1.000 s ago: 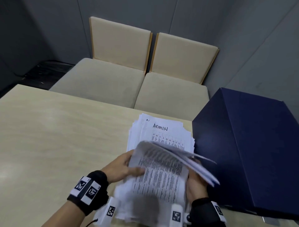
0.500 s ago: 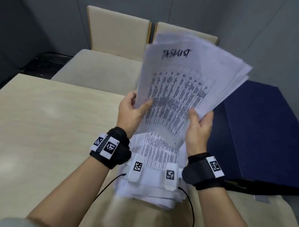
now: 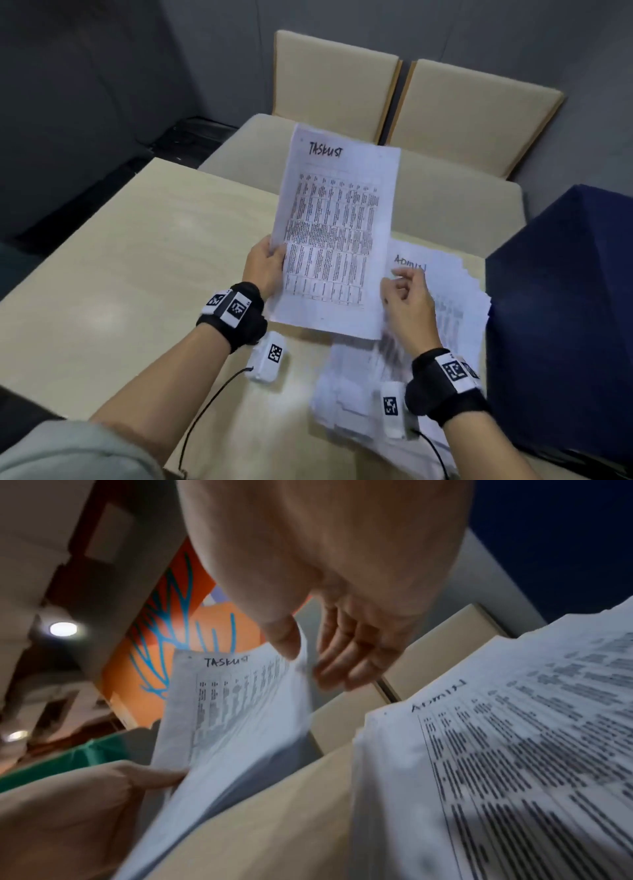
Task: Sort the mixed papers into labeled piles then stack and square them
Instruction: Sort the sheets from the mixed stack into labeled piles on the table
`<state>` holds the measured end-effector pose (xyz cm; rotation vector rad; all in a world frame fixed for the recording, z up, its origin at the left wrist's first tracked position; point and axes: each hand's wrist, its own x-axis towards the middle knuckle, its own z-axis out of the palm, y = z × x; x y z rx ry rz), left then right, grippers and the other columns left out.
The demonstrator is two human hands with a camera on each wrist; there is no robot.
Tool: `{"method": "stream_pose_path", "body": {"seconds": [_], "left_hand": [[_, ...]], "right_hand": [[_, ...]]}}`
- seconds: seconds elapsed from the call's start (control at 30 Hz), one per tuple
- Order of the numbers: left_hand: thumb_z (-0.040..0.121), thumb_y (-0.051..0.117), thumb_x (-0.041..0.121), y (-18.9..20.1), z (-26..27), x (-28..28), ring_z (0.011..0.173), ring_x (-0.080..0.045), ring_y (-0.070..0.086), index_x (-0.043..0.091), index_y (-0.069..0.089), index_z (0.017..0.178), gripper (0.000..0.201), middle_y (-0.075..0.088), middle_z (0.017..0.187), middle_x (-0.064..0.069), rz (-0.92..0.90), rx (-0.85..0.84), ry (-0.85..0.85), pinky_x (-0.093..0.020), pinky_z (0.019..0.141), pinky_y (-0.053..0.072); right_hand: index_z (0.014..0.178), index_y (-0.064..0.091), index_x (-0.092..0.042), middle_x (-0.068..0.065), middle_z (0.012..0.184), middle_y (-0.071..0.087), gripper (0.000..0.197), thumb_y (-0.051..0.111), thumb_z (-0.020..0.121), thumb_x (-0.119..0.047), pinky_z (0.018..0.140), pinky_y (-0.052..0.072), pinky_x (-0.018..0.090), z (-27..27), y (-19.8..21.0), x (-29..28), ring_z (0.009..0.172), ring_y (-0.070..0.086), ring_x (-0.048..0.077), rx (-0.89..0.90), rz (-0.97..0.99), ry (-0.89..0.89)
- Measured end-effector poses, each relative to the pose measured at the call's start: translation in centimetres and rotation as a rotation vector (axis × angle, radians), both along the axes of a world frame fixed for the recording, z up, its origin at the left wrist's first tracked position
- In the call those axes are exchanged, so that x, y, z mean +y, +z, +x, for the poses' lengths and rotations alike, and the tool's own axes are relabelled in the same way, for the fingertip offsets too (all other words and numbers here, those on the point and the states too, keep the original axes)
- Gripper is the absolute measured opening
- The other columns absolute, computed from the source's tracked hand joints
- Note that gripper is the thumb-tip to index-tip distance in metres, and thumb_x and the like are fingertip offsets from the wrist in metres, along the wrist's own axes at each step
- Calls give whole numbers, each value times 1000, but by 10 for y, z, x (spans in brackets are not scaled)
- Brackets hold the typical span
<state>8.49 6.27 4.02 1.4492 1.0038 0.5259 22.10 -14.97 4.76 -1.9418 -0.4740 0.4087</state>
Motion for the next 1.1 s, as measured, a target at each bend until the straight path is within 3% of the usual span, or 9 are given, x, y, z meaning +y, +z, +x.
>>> {"method": "stream_pose_path", "body": {"seconds": [0.1, 0.27, 0.5, 0.63, 0.7, 0.8, 0.87, 1.0, 1.1], "left_hand": [[101, 46, 19, -24, -46, 73, 71, -25, 58, 13, 62, 105, 17, 65, 84, -11, 76, 238, 90, -39, 65, 50], [100, 46, 19, -49, -126, 176, 80, -35, 65, 8, 63, 106, 21, 68, 89, -19, 212, 646, 66, -43, 69, 54], [98, 54, 22, -66, -185, 297, 83, -32, 60, 2, 60, 109, 24, 66, 98, -18, 225, 777, 18, -36, 71, 50], [87, 64, 51, -60, -196, 320, 112, -31, 54, 8, 48, 127, 60, 56, 124, -11, 531, 884, 52, -45, 93, 44], [82, 60, 65, -62, -199, 306, 121, -25, 48, 19, 44, 135, 71, 51, 134, -3, 657, 908, -189, -45, 99, 39], [72, 60, 76, -79, -206, 284, 148, -22, 14, 36, 19, 152, 98, 12, 163, 4, 587, 955, -576, -57, 114, 20], [70, 60, 79, -94, -206, 288, 151, -19, -9, 40, 3, 154, 108, -12, 163, 11, 519, 979, -649, -64, 115, 8], [72, 64, 74, -94, -180, 336, 150, -18, -12, 37, 0, 155, 111, -16, 162, 12, 468, 1007, -616, -64, 116, 7], [71, 71, 68, -87, -159, 378, 151, -19, -7, 35, 5, 156, 112, -10, 163, 11, 441, 1008, -575, -66, 115, 12]], "right_hand": [[110, 55, -18, -5, 94, 60, 16, 60, 95, -23, 80, 50, 33, -12, -25, 21, 89, 61, 18, 9, -216, 124], [104, 62, -20, -3, 108, 60, 9, 59, 95, -21, 86, 43, 28, -53, -56, 65, 100, 58, 14, -159, -397, 302], [130, 58, -11, 4, 151, 41, 42, 64, 89, -17, 110, 36, 38, -105, -102, 114, 136, 40, 25, -269, -682, 393], [134, 58, -9, 9, 149, 45, 57, 72, 78, -8, 104, 40, 44, -109, -112, 126, 128, 46, 36, -321, -723, 281], [133, 60, -9, 8, 148, 48, 55, 69, 78, -11, 104, 39, 45, -111, -113, 130, 125, 49, 37, -318, -696, 217], [126, 66, -12, 6, 143, 54, 56, 74, 71, -1, 102, 41, 44, -117, -111, 138, 118, 54, 37, -340, -612, 108], [123, 68, -14, 3, 141, 56, 60, 76, 66, 5, 98, 41, 40, -120, -108, 140, 111, 57, 36, -334, -599, 83], [118, 70, -9, 7, 138, 58, 55, 78, 65, 6, 97, 37, 33, -113, -105, 137, 109, 61, 38, -324, -577, 108], [116, 70, -8, 14, 133, 60, 44, 73, 72, -13, 93, 37, 20, -111, -99, 135, 113, 62, 36, -275, -522, 116]]}}
